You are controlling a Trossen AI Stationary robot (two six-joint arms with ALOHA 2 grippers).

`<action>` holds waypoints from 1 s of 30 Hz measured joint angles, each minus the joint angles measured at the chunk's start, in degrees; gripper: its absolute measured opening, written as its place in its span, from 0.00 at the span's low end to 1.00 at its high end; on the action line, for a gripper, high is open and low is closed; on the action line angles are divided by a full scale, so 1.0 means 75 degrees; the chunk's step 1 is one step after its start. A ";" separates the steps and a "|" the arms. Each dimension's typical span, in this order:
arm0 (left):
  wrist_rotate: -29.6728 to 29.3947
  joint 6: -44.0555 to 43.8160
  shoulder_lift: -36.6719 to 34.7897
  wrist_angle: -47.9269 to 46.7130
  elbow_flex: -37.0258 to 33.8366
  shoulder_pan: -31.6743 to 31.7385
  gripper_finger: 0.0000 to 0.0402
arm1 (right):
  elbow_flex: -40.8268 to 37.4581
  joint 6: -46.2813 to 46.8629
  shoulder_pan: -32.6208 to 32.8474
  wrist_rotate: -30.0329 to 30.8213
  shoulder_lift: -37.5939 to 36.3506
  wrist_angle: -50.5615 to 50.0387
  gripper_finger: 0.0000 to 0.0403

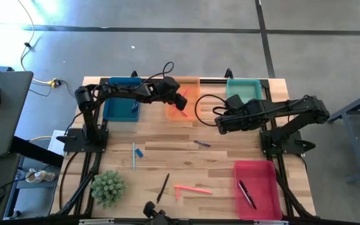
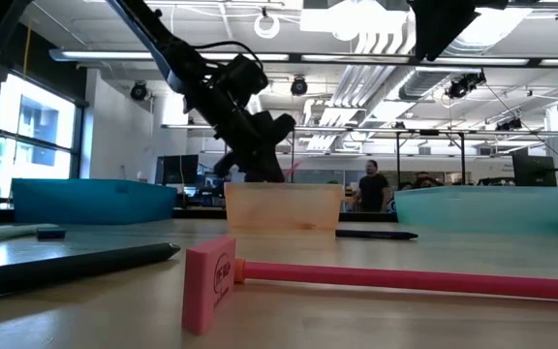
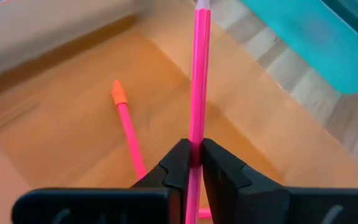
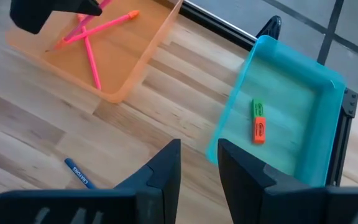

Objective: Sort crayons/erasers/pens/pencils in bins
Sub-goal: Put the pink pencil into the orange bin, then put the blue crayon into the blue bin

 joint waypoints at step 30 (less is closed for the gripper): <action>0.1152 0.0683 -0.2802 -0.0837 0.0006 0.0920 0.26 | -0.0003 -0.2664 -0.0063 -0.0774 0.0000 0.2516 0.24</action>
